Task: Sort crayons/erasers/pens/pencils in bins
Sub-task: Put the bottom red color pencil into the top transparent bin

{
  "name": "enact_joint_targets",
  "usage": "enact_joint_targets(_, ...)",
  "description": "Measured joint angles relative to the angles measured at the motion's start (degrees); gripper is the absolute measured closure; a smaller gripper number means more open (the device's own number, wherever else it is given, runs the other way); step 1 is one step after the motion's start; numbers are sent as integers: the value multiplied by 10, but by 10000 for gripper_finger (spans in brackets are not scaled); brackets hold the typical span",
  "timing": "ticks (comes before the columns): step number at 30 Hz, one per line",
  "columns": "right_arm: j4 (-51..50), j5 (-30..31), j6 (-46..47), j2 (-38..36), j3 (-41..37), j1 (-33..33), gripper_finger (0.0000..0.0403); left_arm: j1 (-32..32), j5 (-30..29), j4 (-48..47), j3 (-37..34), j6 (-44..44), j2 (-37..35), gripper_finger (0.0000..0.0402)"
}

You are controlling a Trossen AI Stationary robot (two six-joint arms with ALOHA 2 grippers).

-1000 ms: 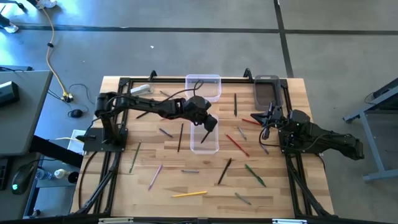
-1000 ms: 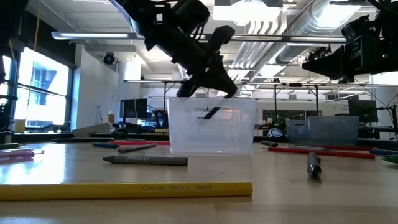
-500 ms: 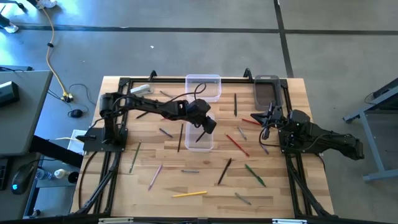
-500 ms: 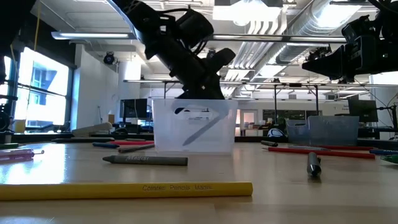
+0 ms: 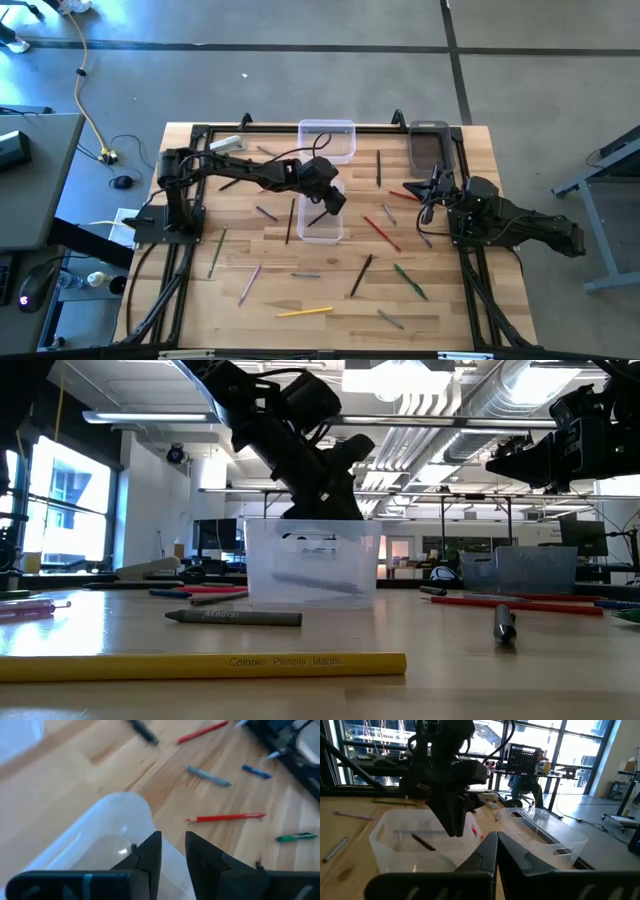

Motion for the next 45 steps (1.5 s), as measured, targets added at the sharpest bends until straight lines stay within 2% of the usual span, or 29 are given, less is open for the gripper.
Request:
enact_joint_targets(13, 0, 0, 0, 0, 0, 0, 402, -24, -84, -6, 1, 140, -97, 395)
enact_joint_targets(17, 0, 0, 0, 0, 0, 0, 402, -37, -100, 11, -8, 180, -128, 399)
enact_joint_targets(30, 0, 0, 0, 0, 0, 0, 402, -37, -67, 284, -257, 217, -249, 401)
enact_joint_targets(33, 0, 0, 0, 0, 0, 0, 402, -37, -61, 372, -311, 242, -268, 401)
enact_joint_targets(38, 0, 0, 0, 0, 0, 0, 402, -27, -12, 543, -392, 265, -273, 401)
enact_joint_targets(41, 0, 0, 0, 0, 0, 0, 402, -21, -4, 586, -429, 273, -273, 402)
enact_joint_targets(45, 0, 0, 0, 0, 0, 0, 402, -20, -27, 614, -468, 284, -273, 402)
